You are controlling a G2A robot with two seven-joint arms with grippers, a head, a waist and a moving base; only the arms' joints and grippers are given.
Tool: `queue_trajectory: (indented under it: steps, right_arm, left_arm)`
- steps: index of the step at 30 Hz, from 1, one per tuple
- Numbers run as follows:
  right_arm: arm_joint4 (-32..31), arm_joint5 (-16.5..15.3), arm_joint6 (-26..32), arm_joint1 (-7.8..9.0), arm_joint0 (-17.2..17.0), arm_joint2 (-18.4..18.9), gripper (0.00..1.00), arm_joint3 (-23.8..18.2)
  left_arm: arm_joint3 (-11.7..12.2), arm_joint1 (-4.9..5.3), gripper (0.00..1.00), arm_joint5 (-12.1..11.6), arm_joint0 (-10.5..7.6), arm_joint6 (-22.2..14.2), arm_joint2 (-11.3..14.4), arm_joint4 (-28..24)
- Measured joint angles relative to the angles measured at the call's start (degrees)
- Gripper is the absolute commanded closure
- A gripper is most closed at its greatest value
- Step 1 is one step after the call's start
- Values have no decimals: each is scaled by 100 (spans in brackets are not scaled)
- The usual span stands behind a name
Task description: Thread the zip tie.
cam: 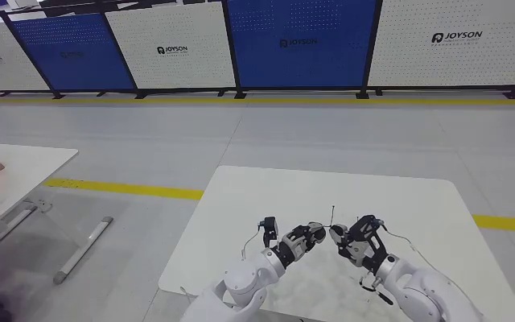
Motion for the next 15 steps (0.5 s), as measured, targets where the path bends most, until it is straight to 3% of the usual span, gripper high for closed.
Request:
queue_trajectory:
  steps: [15]
  right_arm:
    - [-109,0,67,-5,12,-65,100,58]
  left_arm:
    - [-93,25,100,-151,65,-8,-23,-96]
